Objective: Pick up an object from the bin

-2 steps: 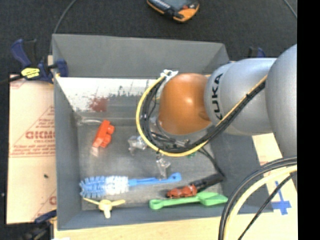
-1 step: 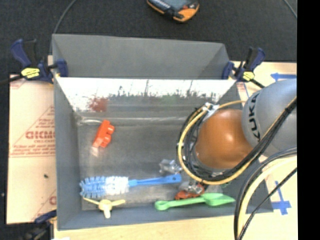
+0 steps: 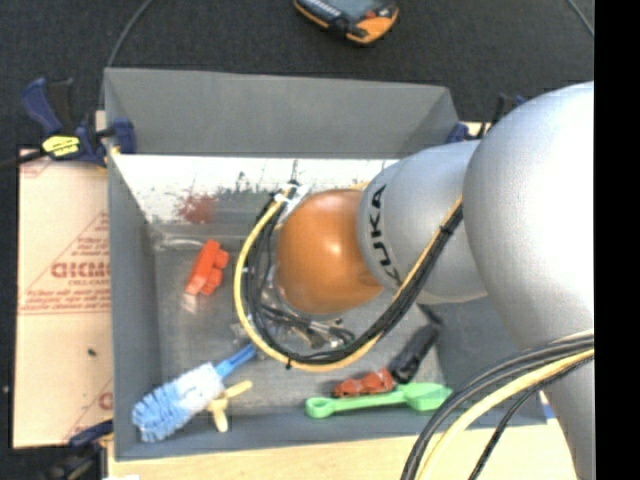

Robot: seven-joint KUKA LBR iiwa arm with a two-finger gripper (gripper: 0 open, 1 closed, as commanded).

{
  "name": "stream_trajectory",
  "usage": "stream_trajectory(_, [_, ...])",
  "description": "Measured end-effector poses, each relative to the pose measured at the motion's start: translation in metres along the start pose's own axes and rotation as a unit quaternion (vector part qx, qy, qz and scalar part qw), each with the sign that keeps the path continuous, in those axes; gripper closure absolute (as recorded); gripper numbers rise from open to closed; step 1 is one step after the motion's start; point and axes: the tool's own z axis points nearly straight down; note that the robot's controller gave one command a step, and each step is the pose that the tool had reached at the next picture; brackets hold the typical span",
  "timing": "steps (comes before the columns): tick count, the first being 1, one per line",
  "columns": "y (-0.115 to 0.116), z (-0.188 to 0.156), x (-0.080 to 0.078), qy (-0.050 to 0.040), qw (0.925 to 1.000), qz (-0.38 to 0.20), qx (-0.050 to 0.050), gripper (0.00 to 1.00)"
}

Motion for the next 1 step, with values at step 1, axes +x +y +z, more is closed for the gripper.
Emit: stream_trajectory(1, [0.0000,0.0001,0.0001,0.0001,1.0000,0.000,0.000,1.00])
